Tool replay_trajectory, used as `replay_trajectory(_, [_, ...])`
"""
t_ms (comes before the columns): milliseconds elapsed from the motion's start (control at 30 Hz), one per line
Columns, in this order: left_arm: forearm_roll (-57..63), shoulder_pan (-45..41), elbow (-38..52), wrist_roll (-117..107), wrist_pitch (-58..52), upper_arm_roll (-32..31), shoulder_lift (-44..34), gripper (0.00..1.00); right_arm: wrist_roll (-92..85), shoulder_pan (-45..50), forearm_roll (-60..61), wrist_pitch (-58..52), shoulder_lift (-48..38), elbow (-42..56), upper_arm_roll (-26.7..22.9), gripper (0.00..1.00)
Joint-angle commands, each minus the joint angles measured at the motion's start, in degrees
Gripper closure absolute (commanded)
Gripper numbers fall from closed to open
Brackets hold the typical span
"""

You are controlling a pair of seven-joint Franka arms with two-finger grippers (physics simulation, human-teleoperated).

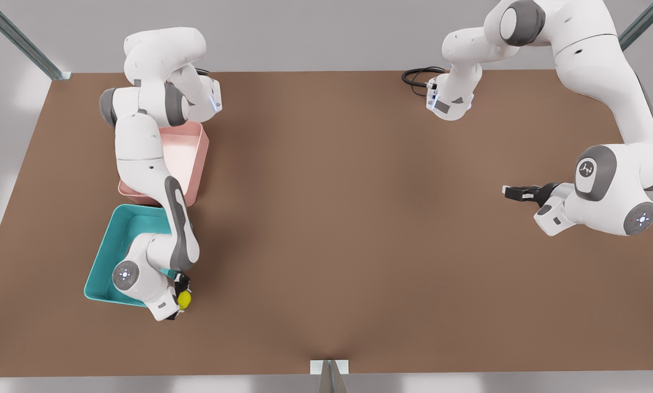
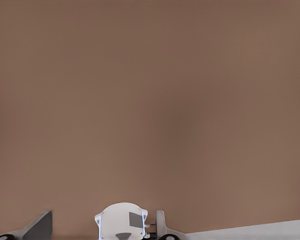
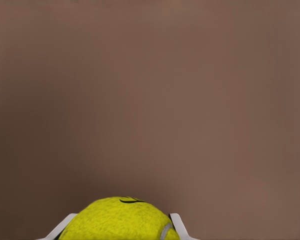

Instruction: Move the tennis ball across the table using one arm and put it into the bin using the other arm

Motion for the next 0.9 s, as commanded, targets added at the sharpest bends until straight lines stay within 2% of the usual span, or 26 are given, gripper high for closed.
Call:
replay_trajectory(0, [0.02, 0.00, 0.04, 0.00, -0.04, -0.01, -0.07, 0.00, -0.11, 0.43, 0.27, -0.41, -0.47, -0.01, 0.03, 0.49])
replay_trajectory(100, [0.02, -0.09, 0.04, 0.00, -0.04, -0.01, -0.07, 0.00, -0.28, 1.48, 0.01, -2.78, -3.89, -0.71, 0.03, 0.49])
replay_trajectory(233, [0.20, -0.44, 0.04, 0.00, -0.04, -0.10, -0.16, 0.00, 0.16, 0.95, -0.52, -18.67, -17.42, -6.60, -1.37, 0.49])
replay_trajectory(300, [0.20, -0.70, 0.22, 0.00, 0.40, -0.19, -0.24, 0.00, -0.63, 0.95, -0.69, -25.98, -20.42, -6.60, -5.41, 0.49])
replay_trajectory(400, [0.29, -1.14, 0.57, -0.09, 0.40, -0.19, -0.16, 0.00, -0.02, 0.51, -4.91, -26.77, -18.84, -6.60, -9.55, 0.49])
replay_trajectory(433, [0.20, -1.05, 0.57, -0.09, 0.49, -0.19, -0.16, 0.00, 0.07, 0.51, -4.82, -26.77, -18.48, -7.12, -9.90, 0.22])
replay_trajectory(467, [0.29, -1.05, 0.57, -0.09, 0.49, -0.19, -0.16, 0.00, -0.02, -0.28, -4.12, -26.77, -18.48, -7.92, -9.81, 0.00])
replay_trajectory(600, [0.29, -1.05, 0.57, -0.18, 0.40, -0.19, -0.16, 0.00, 0.68, 0.07, -3.77, -26.77, -18.48, -7.39, -9.64, 0.00])
replay_trajectory(667, [0.29, -1.05, 0.57, -0.26, 0.31, -0.19, -0.16, 0.00, 21.81, 0.42, -1.92, -28.52, -19.01, -5.02, -9.73, 0.00])
replay_trajectory(733, [0.29, -1.14, 0.66, -0.26, 0.31, -0.19, -0.16, 0.00, 67.75, 2.89, -5.07, -34.86, -19.36, 0.17, -10.43, 0.00])
replay_trajectory(767, [0.20, -1.14, 0.57, -0.26, 0.40, -0.19, -0.16, 0.00, 76.26, 3.68, -7.55, -41.15, -21.20, 2.44, -10.34, 0.00])
replay_trajectory(800, [0.20, -1.14, 0.57, -0.26, 0.31, -0.19, -0.16, 0.00, 79.33, 3.50, -6.50, -49.25, -21.38, 8.95, -10.16, 0.00])
replay_trajectory(867, [0.20, -1.14, 0.57, -0.26, 0.31, -0.19, -0.16, 0.00, 84.94, 4.03, -7.72, -57.16, -26.73, 8.61, -9.91, 0.00])
